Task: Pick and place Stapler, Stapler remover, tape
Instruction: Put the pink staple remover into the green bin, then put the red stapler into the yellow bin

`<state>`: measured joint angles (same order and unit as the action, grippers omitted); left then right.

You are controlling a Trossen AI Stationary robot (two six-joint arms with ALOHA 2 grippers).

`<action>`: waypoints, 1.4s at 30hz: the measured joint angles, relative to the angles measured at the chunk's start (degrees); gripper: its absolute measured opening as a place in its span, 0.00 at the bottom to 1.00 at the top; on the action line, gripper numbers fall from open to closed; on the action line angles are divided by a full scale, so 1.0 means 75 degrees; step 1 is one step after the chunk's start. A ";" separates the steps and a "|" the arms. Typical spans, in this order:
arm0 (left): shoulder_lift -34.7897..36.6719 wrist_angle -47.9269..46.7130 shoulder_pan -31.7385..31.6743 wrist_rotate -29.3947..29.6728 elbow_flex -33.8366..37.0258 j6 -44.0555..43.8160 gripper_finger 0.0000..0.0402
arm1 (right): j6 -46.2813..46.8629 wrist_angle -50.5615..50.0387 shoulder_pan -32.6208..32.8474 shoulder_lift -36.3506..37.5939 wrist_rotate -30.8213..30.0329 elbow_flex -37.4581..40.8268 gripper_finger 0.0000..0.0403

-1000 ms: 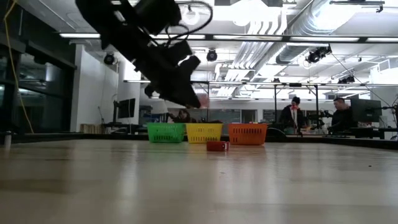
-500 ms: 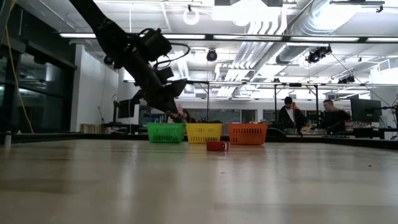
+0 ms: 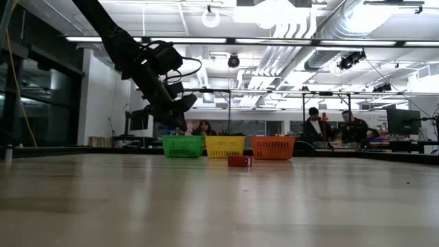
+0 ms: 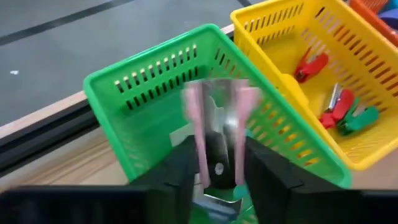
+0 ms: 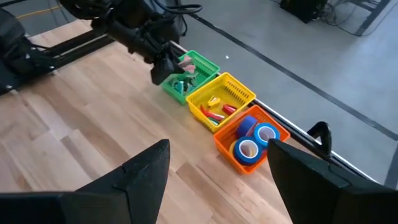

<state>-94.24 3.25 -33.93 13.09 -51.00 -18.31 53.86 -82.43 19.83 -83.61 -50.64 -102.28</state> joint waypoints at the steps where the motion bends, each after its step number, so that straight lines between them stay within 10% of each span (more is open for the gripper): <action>1: 0.0000 -0.0024 0.0003 0.0065 0.0000 0.0003 0.32 | -0.0022 0.0000 -0.0048 0.0000 -0.0003 0.0000 0.65; 11: 0.0014 0.0051 -0.0248 -0.0515 0.0000 -0.0008 0.70 | -0.0441 -0.0003 -0.0629 0.0000 0.0029 0.0000 0.65; 27: 0.1941 0.0780 0.0218 -0.1872 -0.0006 0.0851 0.73 | -0.0285 0.0265 -0.1130 -0.0608 -0.0446 0.0728 0.65; 36: 0.2640 0.0596 0.1028 -0.2305 -0.0006 0.1794 0.73 | 0.0688 0.4576 -0.0544 -0.0641 -0.0011 0.4422 0.65; 42: 0.2655 0.0902 0.1013 -0.4270 -0.0006 0.2182 0.73 | 0.0527 0.9392 -0.0252 -0.0818 -0.0543 0.6670 0.65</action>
<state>-74.32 10.02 -26.33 -18.94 -51.05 -1.94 57.81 -11.99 17.94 -89.75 -54.72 -52.25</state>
